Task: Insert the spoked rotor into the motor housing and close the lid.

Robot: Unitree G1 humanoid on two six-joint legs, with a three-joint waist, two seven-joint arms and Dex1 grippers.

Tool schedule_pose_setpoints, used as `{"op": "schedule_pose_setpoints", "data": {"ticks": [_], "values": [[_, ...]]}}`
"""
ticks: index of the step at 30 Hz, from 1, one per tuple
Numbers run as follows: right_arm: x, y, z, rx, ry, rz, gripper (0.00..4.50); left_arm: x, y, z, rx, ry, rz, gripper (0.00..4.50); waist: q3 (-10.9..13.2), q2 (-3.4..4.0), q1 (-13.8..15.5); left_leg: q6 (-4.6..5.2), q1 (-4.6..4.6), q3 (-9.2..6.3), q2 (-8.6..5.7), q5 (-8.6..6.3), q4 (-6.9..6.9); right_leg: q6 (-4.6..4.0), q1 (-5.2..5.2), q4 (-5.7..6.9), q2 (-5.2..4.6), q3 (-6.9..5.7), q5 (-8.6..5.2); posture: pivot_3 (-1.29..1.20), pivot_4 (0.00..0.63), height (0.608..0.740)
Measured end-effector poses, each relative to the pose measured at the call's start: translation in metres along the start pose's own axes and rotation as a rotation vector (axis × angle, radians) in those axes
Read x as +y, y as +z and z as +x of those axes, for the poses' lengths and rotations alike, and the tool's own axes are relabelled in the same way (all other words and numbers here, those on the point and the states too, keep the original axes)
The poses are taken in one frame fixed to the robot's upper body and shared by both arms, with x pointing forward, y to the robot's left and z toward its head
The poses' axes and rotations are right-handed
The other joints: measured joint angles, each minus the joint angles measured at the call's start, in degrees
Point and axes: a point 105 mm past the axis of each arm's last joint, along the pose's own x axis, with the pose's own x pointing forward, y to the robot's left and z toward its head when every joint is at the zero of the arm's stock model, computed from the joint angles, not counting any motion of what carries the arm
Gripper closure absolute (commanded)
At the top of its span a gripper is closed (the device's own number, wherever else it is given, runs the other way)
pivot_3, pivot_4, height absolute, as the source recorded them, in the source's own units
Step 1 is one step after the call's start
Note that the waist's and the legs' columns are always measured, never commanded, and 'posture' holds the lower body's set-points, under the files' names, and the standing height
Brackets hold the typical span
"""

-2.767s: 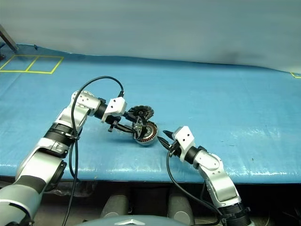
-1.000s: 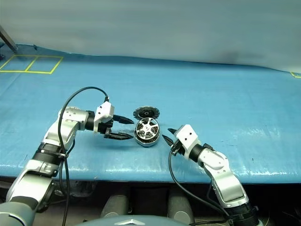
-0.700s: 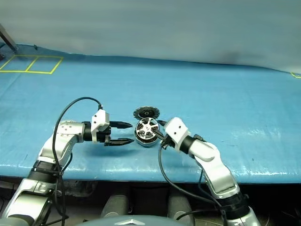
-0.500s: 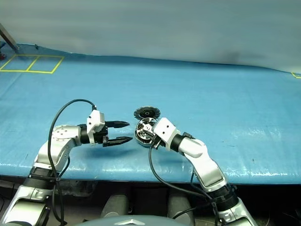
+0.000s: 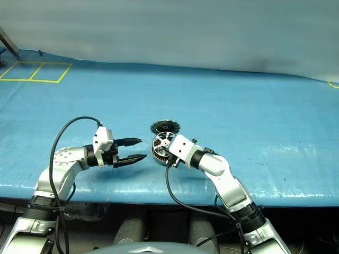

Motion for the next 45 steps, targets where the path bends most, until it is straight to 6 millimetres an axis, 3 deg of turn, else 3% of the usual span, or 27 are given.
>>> {"op": "schedule_pose_setpoints", "data": {"ticks": [2,12,20,23,28,45], "values": [[0.001,0.001,0.001,-0.007,0.0,0.001,4.06,0.0,0.0,0.0,0.001,0.004,0.001,1.22,0.0,0.0,0.0,0.0,0.0,0.0,0.0,0.0,0.0,0.0,-0.01,0.0,0.0,0.0,0.0,0.0,0.15,0.74],[0.001,0.003,0.0,-0.021,-0.002,0.081,4.09,0.001,-0.001,-0.001,0.007,0.013,-0.001,1.22,0.01,0.01,-0.05,0.0,-0.02,0.0,0.0,0.0,-0.09,-0.03,-0.05,-0.02,0.0,0.0,-0.02,0.0,0.15,0.74],[-0.01,0.027,-0.02,-0.082,-0.022,0.165,4.09,0.0,-0.005,-0.002,0.01,0.024,-0.013,1.22,0.01,0.02,0.05,0.0,-0.03,0.01,0.01,0.0,-0.18,-0.03,-0.06,-0.1,-0.01,-0.02,-0.02,0.0,0.15,0.74],[-0.008,0.02,-0.028,-0.027,-0.006,0.175,4.09,-0.001,-0.006,-0.002,0.009,0.025,-0.015,1.22,0.02,0.03,0.12,-0.01,-0.03,0.01,0.0,-0.01,-0.19,-0.04,-0.05,-0.15,-0.03,-0.02,-0.02,0.0,0.15,0.74],[-0.017,-0.009,-0.047,0.152,-0.063,0.158,4.09,-0.002,-0.009,-0.002,0.009,0.026,-0.024,1.22,0.02,0.03,0.09,-0.02,-0.04,0.05,-0.01,-0.01,-0.23,-0.04,-0.04,-0.31,-0.06,-0.03,-0.02,0.0,0.15,0.74],[-0.049,-0.031,-0.056,0.24,-0.327,0.318,4.09,-0.003,-0.01,-0.001,0.01,0.023,-0.028,1.22,0.01,0.02,0.2,-0.01,-0.08,0.07,-0.03,-0.01,-0.59,0.03,0.03,-0.77,-0.05,-0.05,0.03,0.0,0.15,0.74]]}}
